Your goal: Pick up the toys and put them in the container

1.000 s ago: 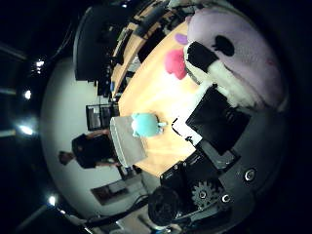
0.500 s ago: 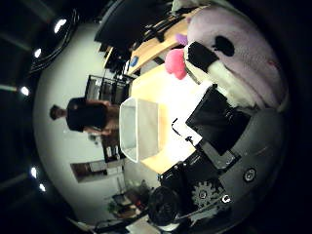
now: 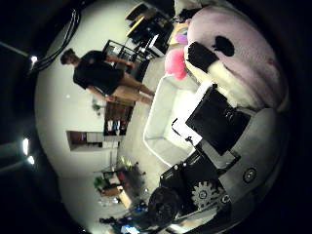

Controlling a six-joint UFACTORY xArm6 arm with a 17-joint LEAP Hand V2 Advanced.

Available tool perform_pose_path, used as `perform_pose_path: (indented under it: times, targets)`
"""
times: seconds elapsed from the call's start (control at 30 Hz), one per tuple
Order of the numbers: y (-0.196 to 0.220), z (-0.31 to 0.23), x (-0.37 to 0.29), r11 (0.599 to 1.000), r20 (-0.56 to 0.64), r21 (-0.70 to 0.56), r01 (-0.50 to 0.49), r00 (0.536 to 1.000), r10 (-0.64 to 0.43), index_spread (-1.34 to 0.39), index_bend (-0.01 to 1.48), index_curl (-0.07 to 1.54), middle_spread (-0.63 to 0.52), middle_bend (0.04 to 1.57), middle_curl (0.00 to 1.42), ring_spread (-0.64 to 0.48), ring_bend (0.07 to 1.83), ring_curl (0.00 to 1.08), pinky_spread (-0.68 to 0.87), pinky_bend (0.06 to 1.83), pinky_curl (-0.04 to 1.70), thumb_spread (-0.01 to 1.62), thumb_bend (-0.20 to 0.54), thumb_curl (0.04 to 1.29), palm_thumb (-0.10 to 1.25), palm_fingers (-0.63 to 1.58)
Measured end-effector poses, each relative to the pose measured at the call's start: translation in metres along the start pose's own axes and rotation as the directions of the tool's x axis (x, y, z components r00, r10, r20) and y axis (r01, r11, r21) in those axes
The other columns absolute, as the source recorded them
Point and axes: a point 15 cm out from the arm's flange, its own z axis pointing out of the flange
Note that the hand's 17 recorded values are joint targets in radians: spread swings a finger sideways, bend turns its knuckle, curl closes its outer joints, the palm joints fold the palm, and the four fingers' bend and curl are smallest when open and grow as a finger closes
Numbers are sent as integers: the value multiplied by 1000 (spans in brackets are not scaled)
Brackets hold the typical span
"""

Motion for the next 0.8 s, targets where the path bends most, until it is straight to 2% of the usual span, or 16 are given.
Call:
perform_pose_path:
  times: [0.17, 0.37, 0.8]
  targets:
    - [-12, 15, -56, 997, 21, -19, 70, 997, -69, -573, 178, 717, -432, 728, 706, -335, 1242, 476, -489, 1231, 465, 1043, -11, 413, 1185, 1161]
    - [-12, 41, -93, 991, 23, -61, 121, 993, -120, -576, 177, 733, -430, 726, 711, -337, 1237, 475, -486, 1230, 471, 1046, -11, 419, 1191, 1154]
    - [-12, 79, -118, 977, -25, -110, 180, 983, -184, -576, 163, 745, -431, 695, 716, -345, 1236, 476, -499, 1220, 475, 1065, -13, 431, 1201, 1124]
